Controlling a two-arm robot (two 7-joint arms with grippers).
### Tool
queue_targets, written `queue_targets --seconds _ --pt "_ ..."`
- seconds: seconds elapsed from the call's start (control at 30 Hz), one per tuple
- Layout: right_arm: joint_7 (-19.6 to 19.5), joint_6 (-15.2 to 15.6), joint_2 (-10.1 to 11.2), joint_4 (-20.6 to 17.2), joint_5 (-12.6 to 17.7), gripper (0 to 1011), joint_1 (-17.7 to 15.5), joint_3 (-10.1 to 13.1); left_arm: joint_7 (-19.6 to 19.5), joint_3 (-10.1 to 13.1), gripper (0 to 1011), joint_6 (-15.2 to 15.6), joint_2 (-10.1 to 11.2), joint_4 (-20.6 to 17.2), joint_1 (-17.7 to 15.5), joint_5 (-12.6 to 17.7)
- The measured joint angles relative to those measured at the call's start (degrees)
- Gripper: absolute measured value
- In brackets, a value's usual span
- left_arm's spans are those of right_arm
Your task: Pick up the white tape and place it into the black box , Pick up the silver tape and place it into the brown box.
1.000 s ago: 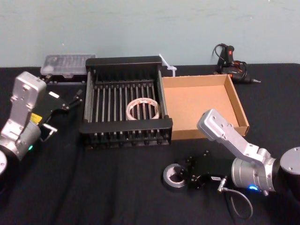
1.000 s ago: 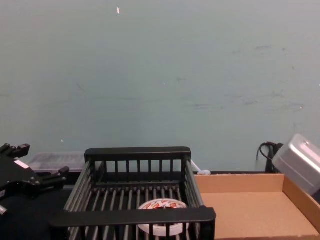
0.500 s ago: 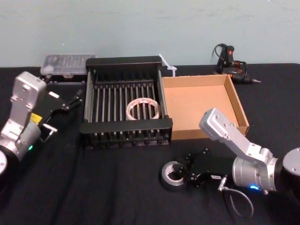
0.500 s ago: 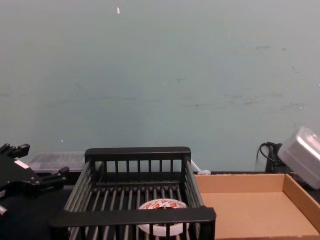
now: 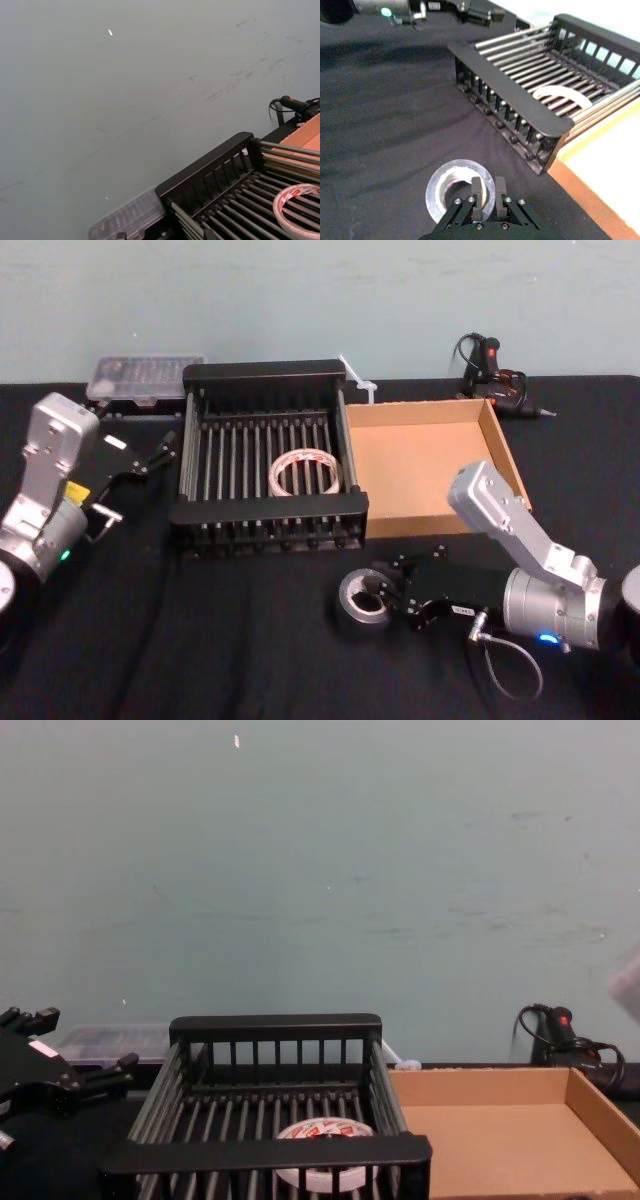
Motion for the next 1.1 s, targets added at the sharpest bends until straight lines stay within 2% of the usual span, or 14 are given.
queue_targets --seconds 0.3,0.53,0.9,1.1 --pt "-0.3 -4.3 -0.2 -0.7 3.2 162 -2.0 1.9 0.0 0.0 1001 0.0 0.0 0.0 0.0 0.0" --pt "-1.4 -6.4 -0.4 -1.4 4.9 162 -3.2 3.1 0.0 0.0 1001 0.0 0.0 0.0 0.0 0.0" --pt "-3.7 -7.8 -1.3 -2.1 5.9 162 -4.3 4.6 0.0 0.0 1001 0.0 0.0 0.0 0.0 0.0" --pt "-5.5 -8.4 -2.8 -1.9 7.5 162 -4.8 6.1 0.0 0.0 1001 0.0 0.0 0.0 0.0 0.0"
